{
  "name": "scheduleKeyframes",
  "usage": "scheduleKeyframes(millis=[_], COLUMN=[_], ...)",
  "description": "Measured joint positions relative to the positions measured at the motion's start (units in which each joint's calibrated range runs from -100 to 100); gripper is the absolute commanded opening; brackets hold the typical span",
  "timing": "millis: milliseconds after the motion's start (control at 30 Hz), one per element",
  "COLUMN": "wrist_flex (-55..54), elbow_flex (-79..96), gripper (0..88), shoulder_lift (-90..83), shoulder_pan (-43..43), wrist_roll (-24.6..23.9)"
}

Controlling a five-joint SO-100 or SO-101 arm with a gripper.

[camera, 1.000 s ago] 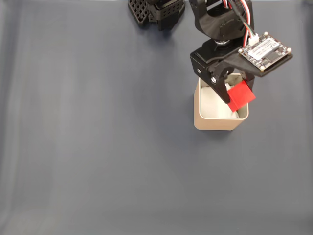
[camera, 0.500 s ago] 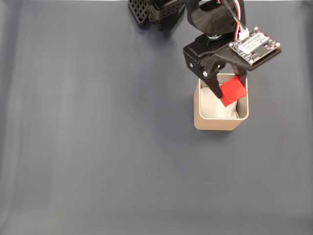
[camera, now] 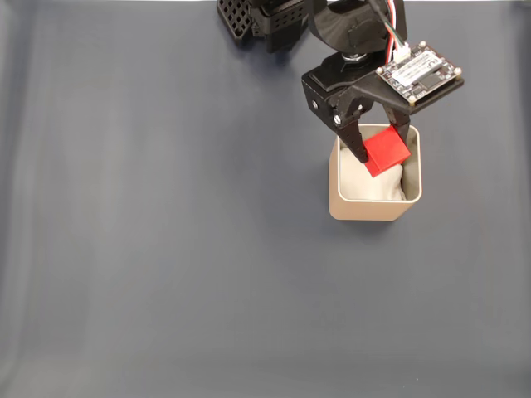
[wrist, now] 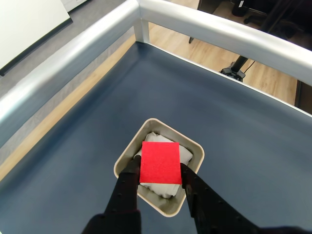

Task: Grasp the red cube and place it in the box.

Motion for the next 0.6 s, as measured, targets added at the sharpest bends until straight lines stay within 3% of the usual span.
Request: scheduleKeyframes(millis=[467, 600], wrist_flex=[0.0, 0.0], elbow_flex=[1.82, 1.82], gripper=[8.1, 14.1], shoulder_lift=[-1.87, -1.87], shoulder_pan=[0.08, 0.0], wrist_roll=[0.0, 0.05])
